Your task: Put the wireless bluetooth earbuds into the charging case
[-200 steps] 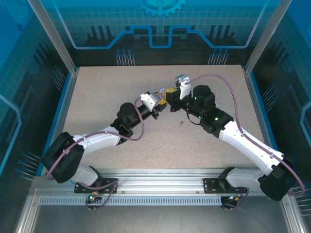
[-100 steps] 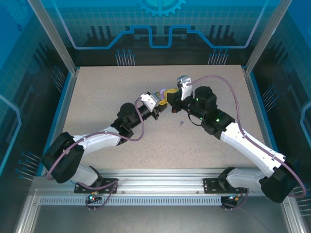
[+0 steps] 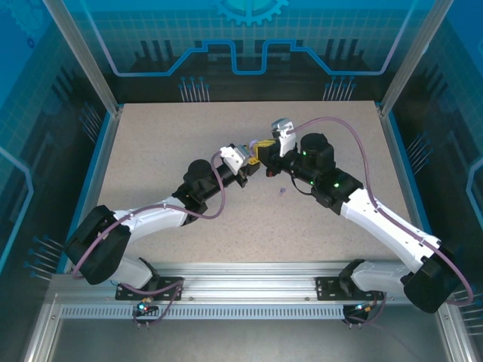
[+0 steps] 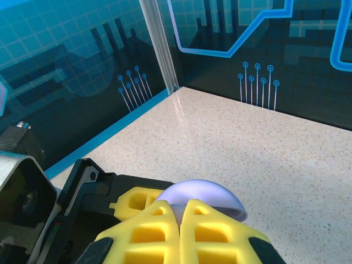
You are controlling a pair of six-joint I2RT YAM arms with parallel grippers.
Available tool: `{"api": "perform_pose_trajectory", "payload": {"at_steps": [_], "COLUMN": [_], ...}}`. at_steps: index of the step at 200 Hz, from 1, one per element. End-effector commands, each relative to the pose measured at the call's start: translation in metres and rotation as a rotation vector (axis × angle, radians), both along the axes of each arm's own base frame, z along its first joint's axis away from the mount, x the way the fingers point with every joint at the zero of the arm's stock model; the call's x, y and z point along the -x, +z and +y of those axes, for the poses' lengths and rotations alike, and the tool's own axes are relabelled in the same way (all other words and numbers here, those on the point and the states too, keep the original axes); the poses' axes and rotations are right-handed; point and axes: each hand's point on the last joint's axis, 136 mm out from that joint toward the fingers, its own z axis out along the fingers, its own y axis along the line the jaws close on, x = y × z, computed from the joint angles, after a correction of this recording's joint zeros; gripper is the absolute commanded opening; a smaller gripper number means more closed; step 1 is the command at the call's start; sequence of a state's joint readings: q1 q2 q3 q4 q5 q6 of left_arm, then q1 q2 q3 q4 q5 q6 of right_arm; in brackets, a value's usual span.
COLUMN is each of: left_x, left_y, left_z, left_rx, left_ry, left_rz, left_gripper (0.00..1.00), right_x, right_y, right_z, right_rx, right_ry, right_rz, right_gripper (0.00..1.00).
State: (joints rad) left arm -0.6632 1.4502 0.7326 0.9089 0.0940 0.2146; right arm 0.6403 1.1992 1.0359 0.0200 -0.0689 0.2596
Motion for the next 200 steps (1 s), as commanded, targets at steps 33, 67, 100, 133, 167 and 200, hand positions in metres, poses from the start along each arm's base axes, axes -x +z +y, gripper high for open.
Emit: {"api": "perform_pose_trajectory", "payload": {"at_steps": [33,67,100,133,167,200], "left_x": [0.0,0.0,0.001,0.0,-0.002,-0.002], "left_y": [0.063,0.063,0.063,0.065,0.065,0.066], "left_z": [0.013,0.013,0.013,0.012,0.013,0.013], "left_rx": [0.129,0.13,0.131,0.131,0.135,0.144], "left_ry": [0.051,0.052,0.044,0.045,0.051,0.054], "left_rz": [-0.117,-0.112,-0.109,-0.108,-0.099,-0.093], "left_gripper": [0.0,0.0,0.0,0.0,0.0,0.0], "right_x": [0.012,0.014,0.015,0.018,0.023,0.023], "right_y": [-0.029,-0.025,-0.022,-0.024,-0.03,-0.041], "right_z": [-0.005,-0.009,-0.01,-0.003,0.0,0.0], "right_rx": [0.074,0.071,0.066,0.063,0.082,0.108], "right_ry": [0.02,0.007,0.007,0.048,0.081,0.078], "right_rz": [0.074,0.067,0.062,0.074,0.09,0.113], "right_gripper": [0.0,0.0,0.0,0.0,0.0,0.0]}}
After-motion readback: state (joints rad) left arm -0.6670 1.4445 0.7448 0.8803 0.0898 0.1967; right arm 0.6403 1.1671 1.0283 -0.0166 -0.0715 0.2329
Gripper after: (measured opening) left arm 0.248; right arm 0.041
